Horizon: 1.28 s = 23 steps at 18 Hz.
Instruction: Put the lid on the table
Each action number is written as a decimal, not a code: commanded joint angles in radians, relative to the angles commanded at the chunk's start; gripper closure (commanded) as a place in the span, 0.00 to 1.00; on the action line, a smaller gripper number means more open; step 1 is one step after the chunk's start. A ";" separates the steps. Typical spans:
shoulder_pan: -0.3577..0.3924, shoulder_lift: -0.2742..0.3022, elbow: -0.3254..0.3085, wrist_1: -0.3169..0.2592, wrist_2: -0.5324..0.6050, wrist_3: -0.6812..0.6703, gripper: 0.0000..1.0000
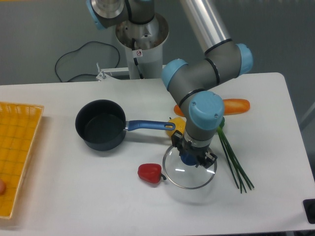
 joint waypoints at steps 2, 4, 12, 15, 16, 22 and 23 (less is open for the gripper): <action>0.003 -0.012 -0.001 -0.002 0.002 -0.005 0.40; 0.005 -0.020 -0.002 0.002 0.002 -0.006 0.40; 0.011 -0.038 -0.011 0.003 0.000 -0.011 0.40; 0.011 -0.043 -0.011 0.003 -0.005 -0.023 0.40; 0.009 -0.046 -0.011 0.003 -0.005 -0.031 0.40; 0.006 -0.054 -0.014 0.003 -0.005 -0.035 0.39; 0.006 -0.054 -0.014 0.003 -0.005 -0.037 0.39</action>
